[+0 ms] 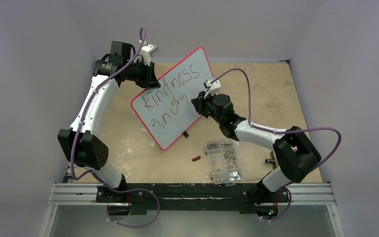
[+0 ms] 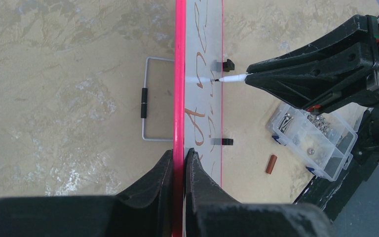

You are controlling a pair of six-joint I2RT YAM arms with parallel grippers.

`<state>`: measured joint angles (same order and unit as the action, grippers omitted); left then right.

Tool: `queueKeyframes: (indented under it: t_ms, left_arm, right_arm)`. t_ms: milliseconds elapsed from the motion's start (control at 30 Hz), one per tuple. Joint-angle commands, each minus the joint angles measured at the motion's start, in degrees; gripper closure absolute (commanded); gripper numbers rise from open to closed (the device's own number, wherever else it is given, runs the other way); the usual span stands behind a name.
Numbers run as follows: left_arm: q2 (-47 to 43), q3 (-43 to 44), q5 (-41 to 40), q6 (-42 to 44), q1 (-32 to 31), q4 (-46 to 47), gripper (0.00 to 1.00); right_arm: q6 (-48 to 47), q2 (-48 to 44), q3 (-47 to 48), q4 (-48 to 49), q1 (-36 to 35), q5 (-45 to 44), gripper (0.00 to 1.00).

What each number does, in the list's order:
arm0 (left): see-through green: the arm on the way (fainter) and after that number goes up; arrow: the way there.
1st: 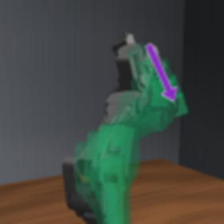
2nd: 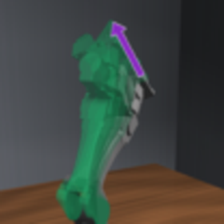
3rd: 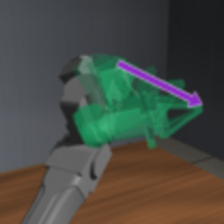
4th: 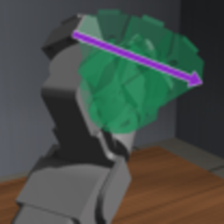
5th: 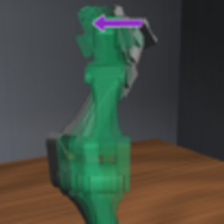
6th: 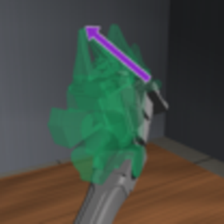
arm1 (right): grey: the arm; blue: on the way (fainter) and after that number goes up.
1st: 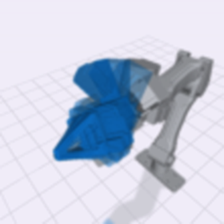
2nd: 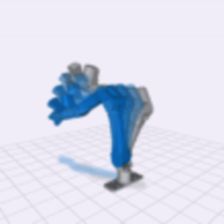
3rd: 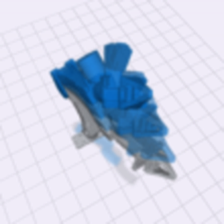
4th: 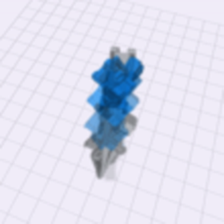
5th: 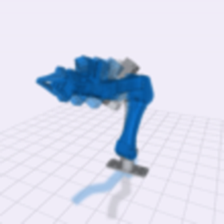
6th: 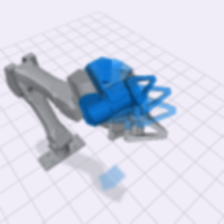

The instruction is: Write a sentence on the whiteboard

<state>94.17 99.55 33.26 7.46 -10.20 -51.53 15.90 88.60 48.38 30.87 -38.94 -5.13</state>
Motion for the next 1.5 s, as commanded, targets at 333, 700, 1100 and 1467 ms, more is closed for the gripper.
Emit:
queueKeyframes:
  t_ms: [333, 700, 1100, 1467]
  left_arm:
    - [-1.67, 0.85, -4.34, 2.82, -0.26, -1.65, 1.00]
    - [-1.83, 0.83, -4.34, 2.82, -0.26, -1.66, 1.00]
    - [-1.97, 0.88, -4.18, 2.80, -0.26, -1.61, 1.00]
    - [-1.80, 0.83, -4.16, 2.74, -0.26, -1.63, 1.00]
  right_arm:
    - [1.02, -0.76, 4.38, 1.27, -0.02, 0.71, 1.00]
    - [0.19, 0.55, 8.48, -0.14, 0.06, -0.77, 1.00]
    - [-0.91, 1.64, 11.01, -2.92, 0.03, -3.35, 1.00]
    - [0.27, 1.93, 8.62, -3.33, 0.09, -2.21, 1.00]
